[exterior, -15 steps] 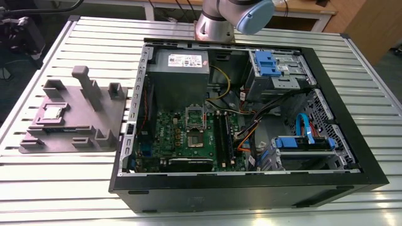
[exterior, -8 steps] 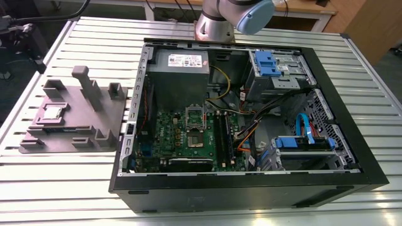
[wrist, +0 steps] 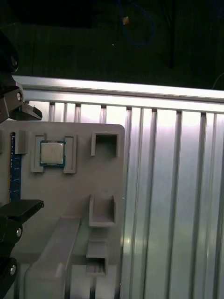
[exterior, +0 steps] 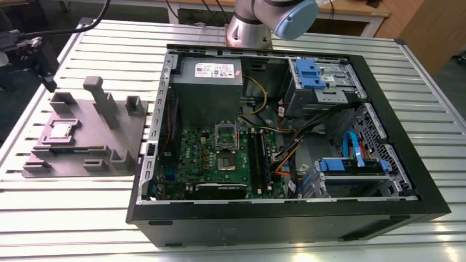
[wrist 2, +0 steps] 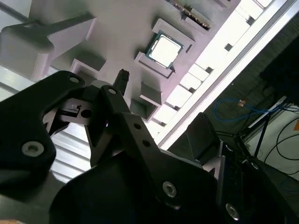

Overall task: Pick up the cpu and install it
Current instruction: 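Pick up the cpu and move it towards the insertion slot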

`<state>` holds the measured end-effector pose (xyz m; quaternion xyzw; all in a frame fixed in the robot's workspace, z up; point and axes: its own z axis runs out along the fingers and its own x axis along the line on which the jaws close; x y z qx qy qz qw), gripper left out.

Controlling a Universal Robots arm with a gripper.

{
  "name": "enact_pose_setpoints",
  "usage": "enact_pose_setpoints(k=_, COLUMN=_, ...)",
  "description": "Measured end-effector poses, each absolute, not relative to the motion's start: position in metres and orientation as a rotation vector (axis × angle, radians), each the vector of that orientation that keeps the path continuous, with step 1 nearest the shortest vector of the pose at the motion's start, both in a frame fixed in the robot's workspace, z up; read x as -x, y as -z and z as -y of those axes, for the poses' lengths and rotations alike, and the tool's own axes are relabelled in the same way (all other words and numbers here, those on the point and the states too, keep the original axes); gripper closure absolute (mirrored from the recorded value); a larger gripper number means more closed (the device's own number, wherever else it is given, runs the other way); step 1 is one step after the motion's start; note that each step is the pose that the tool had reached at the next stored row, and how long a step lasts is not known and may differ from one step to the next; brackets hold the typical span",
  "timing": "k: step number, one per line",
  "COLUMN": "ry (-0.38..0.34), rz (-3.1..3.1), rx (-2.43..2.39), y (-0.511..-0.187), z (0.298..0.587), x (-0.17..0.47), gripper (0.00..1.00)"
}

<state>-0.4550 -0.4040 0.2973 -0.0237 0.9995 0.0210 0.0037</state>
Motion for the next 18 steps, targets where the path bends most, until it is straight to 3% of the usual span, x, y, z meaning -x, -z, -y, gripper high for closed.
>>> enact_pose_setpoints(k=18, ry=-0.066, rz=-3.141, rx=0.074, y=-0.265, z=0.412, x=0.455, gripper=0.24)
